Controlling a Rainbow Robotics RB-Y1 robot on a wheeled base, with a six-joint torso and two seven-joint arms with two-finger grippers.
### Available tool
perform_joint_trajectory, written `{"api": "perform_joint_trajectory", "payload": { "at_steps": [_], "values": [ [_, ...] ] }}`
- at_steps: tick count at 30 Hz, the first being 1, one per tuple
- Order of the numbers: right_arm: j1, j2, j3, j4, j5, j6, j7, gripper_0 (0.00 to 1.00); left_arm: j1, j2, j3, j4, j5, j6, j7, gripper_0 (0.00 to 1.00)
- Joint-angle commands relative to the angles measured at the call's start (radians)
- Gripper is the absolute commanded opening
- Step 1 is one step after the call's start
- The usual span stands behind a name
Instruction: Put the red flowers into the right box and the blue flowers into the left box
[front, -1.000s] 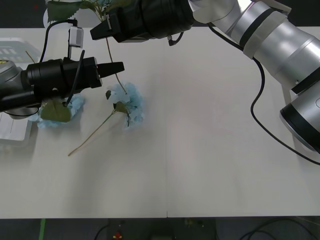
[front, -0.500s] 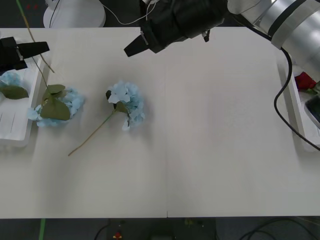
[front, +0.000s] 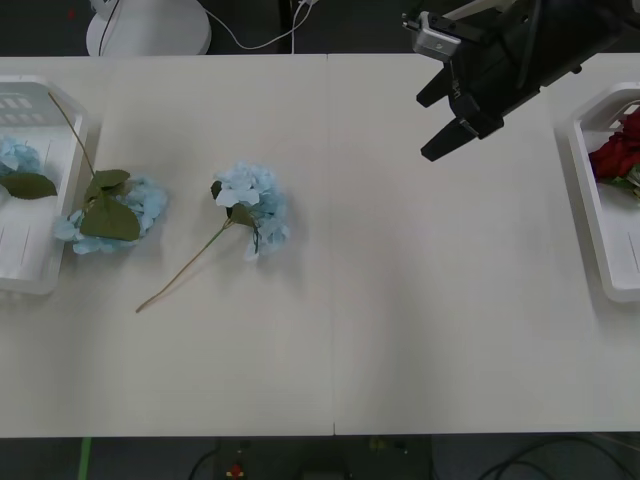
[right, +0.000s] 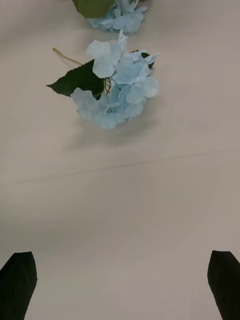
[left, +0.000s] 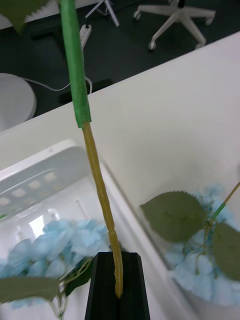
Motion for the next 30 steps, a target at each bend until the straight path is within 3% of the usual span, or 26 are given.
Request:
{"api": "perform_joint_trajectory", "payload": {
  "at_steps": [1,7,13,22,30],
  "values": [
    [0.031,-0.136,-0.018,-0.191,0.013,-0.057,0.034,0.99,0.023,0.046,0.069,-0.014,-0.155,-0.007,-0.014,0.00],
    [0.113,-0.185,-0.064,-0.306,0.004,-0.163,0.034,0.99,0.023,0.008,0.069,-0.014,-0.333,-0.004,-0.003,0.00],
    [0.190,-0.138,-0.186,-0.273,-0.075,-0.166,0.034,0.99,0.023,-0.036,0.069,-0.012,-0.538,0.008,0.173,0.00],
    [0.212,-0.147,-0.191,-0.235,-0.167,-0.188,0.034,0.99,0.023,-0.102,0.069,-0.014,-0.764,0.008,0.511,0.00],
    [0.288,-0.144,-0.251,-0.247,-0.196,-0.201,0.034,0.99,0.023,-0.138,0.069,-0.012,-0.874,-0.022,0.621,0.00]
  ]
}}
